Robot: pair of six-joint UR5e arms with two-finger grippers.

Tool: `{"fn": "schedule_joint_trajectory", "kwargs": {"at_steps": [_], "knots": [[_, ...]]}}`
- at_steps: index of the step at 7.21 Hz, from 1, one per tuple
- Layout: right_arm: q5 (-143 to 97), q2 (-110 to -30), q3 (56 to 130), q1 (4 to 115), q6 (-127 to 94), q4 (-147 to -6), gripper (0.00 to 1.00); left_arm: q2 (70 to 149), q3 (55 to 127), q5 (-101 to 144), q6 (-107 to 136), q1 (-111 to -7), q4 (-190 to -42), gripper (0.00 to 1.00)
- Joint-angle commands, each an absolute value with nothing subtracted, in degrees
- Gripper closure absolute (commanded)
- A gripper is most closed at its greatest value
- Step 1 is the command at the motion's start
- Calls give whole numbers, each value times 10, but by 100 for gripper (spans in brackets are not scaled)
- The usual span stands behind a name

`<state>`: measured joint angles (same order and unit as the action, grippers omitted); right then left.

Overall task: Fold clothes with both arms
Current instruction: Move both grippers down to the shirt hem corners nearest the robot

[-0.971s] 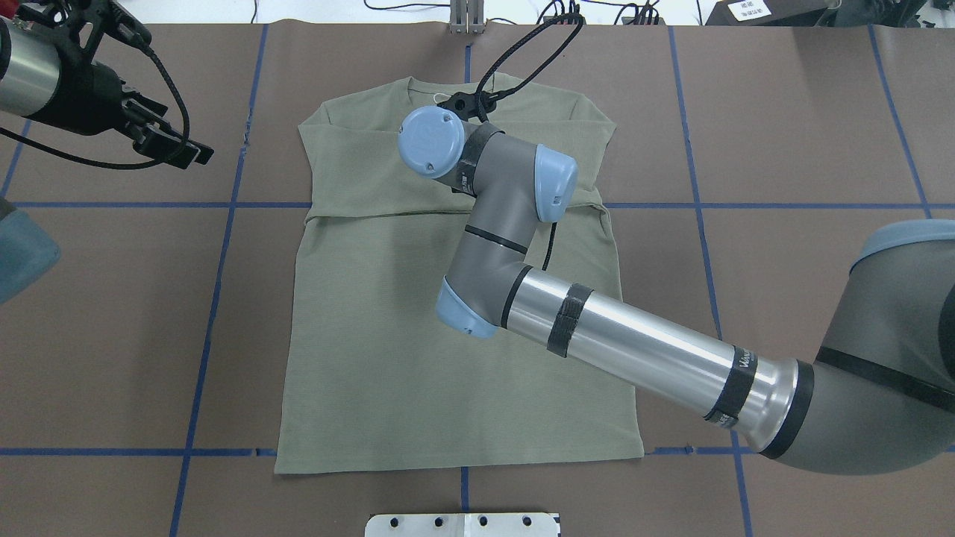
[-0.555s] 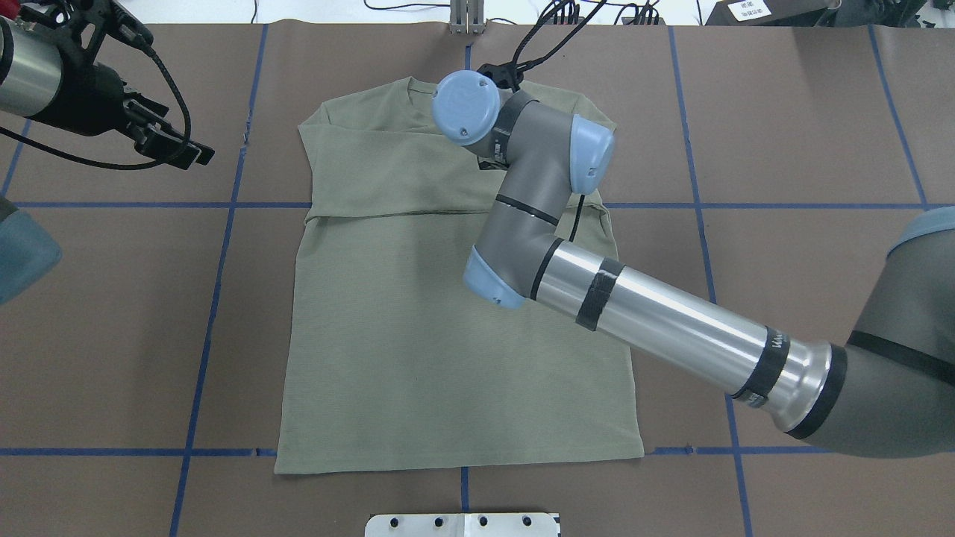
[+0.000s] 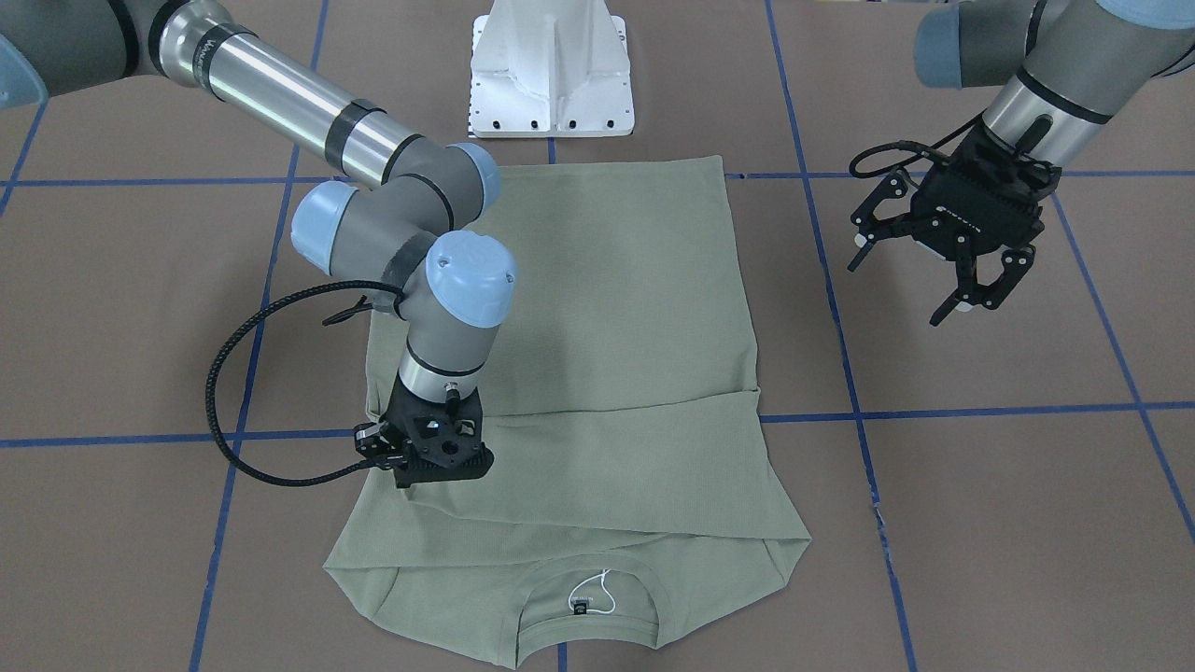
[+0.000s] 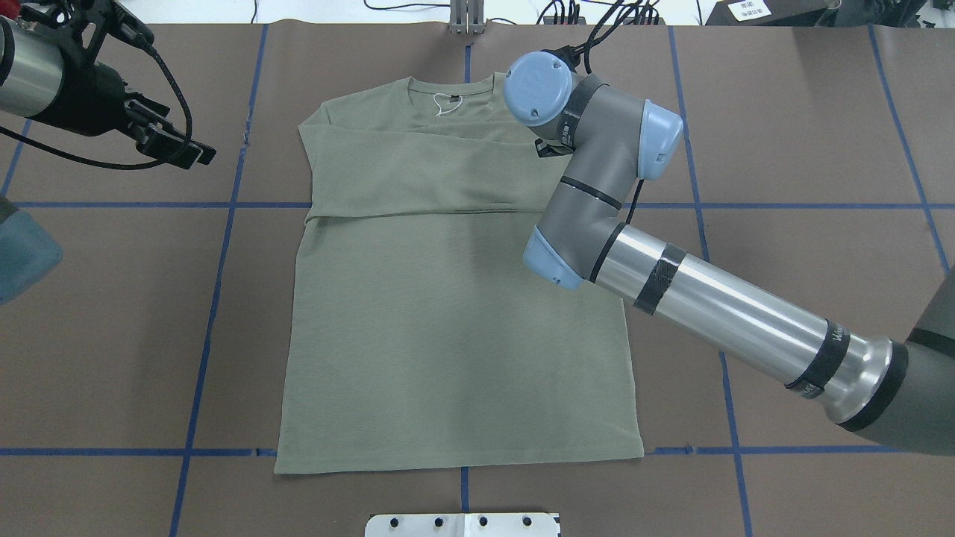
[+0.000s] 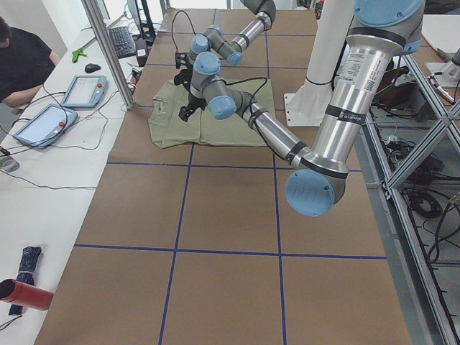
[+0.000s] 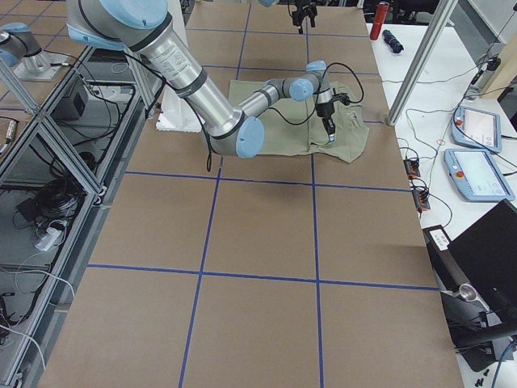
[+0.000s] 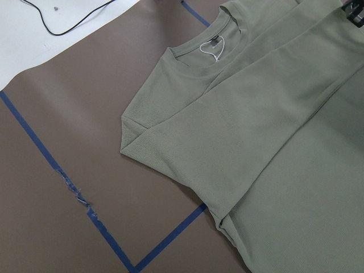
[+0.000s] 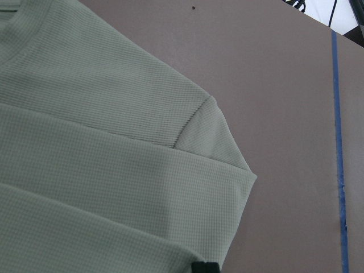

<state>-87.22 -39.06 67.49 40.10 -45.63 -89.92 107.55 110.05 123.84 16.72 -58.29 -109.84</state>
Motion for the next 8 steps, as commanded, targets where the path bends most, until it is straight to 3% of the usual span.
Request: {"fn": "schedule_joint_trajectory", "kwargs": {"at_steps": [1, 2, 4, 6, 8], "knots": [[-869, -396, 676, 403, -455, -893, 80, 1075, 1100, 1238, 168, -584, -1098, 0], [-868, -396, 676, 402, -460, -887, 1, 1075, 1100, 1238, 169, -583, -1098, 0], [-951, -416, 726, 425, -493, -821, 0, 1076, 1109, 1232, 239, -584, -1098, 0], [-997, -548, 930, 432, -565, -826, 0, 1037, 1172, 1177, 375, -555, -1098, 0], [-1037, -646, 1150, 411, -653, -931, 0, 980, 1238, 1115, 534, -476, -1110, 0]]}}
